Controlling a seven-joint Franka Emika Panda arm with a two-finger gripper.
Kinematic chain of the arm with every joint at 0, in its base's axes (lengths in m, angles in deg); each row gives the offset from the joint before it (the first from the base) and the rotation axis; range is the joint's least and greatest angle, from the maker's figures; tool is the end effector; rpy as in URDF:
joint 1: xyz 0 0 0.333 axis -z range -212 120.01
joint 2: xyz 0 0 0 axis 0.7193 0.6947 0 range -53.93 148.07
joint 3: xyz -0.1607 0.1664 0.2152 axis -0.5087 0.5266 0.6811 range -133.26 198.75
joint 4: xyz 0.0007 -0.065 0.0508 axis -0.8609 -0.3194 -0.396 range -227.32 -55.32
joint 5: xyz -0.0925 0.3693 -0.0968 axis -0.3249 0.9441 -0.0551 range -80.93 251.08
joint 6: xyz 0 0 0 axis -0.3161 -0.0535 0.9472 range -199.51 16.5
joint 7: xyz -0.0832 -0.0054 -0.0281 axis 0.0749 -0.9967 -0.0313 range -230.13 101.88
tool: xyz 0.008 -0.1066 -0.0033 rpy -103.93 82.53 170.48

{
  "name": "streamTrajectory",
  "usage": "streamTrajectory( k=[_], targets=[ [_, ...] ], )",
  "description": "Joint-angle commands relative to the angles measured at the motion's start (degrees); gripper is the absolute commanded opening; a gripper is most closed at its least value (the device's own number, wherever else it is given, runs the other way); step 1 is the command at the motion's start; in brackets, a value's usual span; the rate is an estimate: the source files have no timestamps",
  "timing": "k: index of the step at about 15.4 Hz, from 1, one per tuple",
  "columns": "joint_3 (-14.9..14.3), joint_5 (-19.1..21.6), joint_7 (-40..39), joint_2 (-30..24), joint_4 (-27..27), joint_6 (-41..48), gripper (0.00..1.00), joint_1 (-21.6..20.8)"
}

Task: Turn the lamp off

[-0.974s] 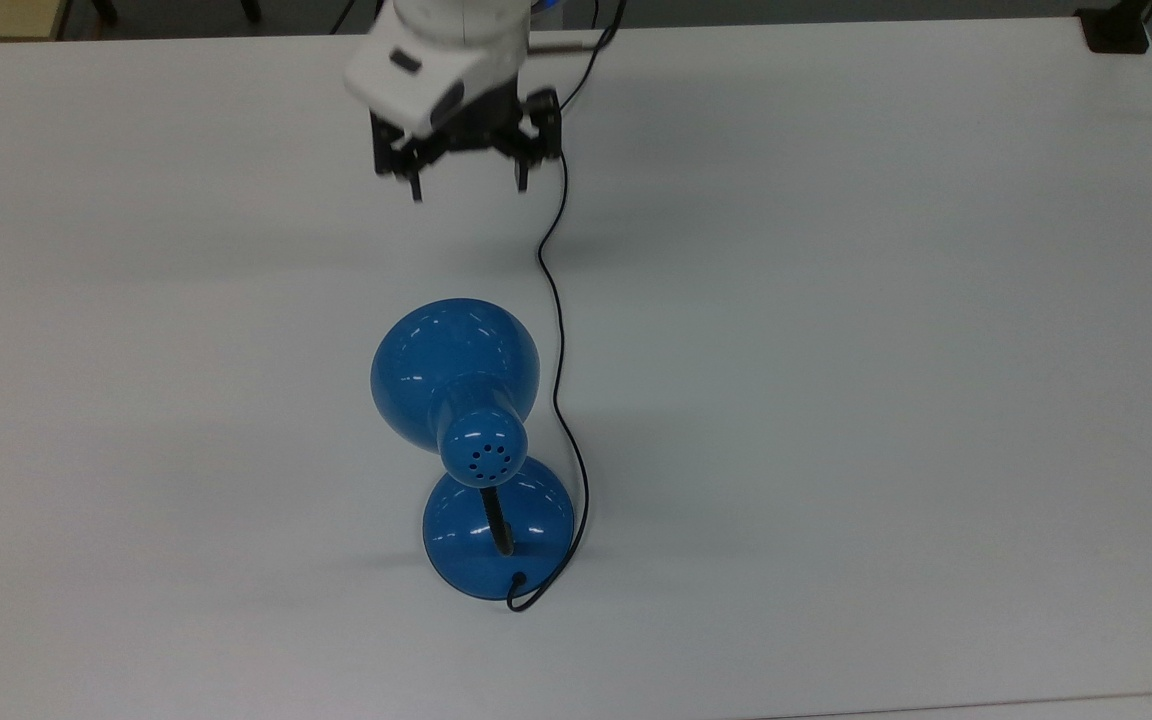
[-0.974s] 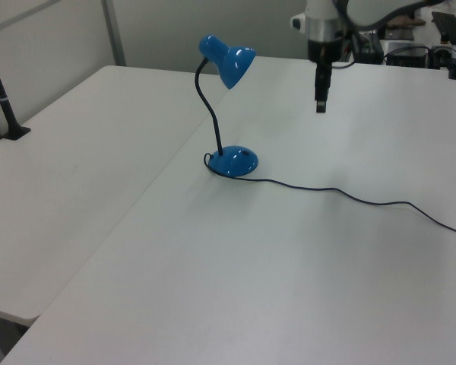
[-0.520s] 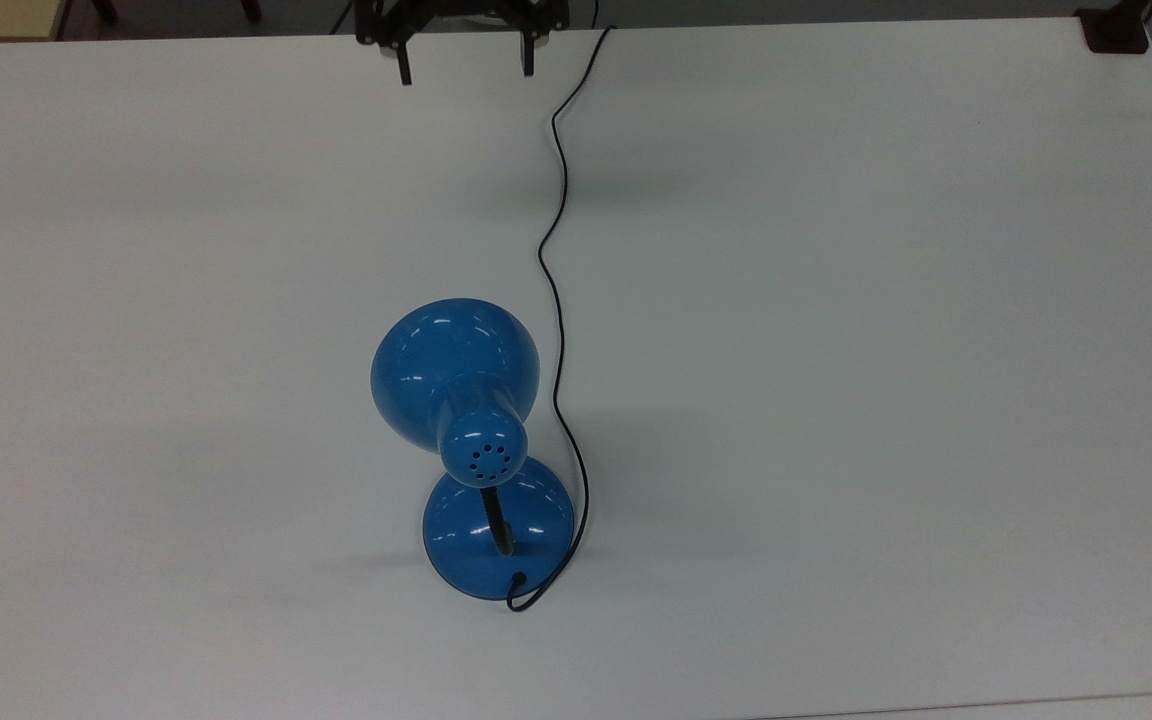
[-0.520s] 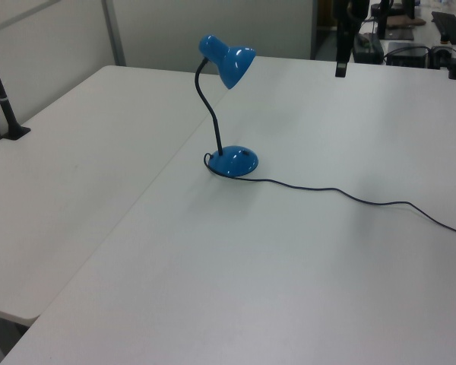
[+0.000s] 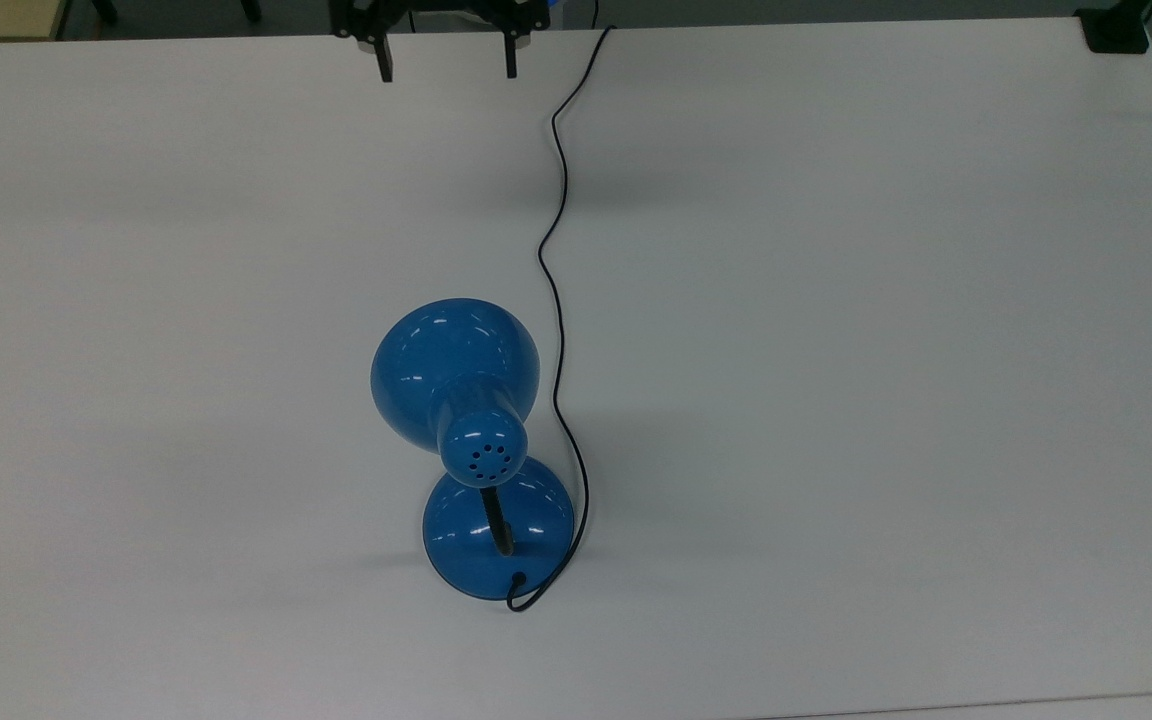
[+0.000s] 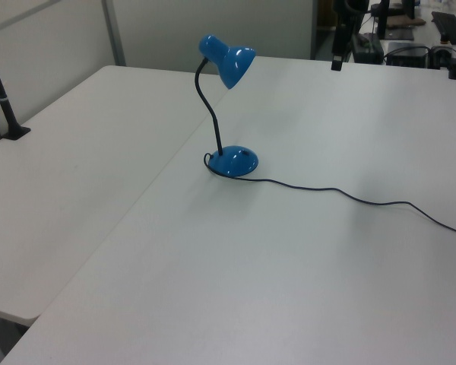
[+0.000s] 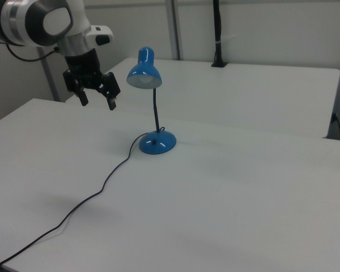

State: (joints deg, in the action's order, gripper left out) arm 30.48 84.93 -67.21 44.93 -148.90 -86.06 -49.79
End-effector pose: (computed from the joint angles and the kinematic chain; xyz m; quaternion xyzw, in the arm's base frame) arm 0.5595 0.0143 0.6006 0.9978 0.0404 0.0534 0.0012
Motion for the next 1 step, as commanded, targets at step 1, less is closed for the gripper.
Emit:
streamTrajectory(
  k=[1],
  targets=[
    [-0.6, 0.4, 1.0, 0.4, 1.3, 0.0, 1.00, -0.2]
  ],
)
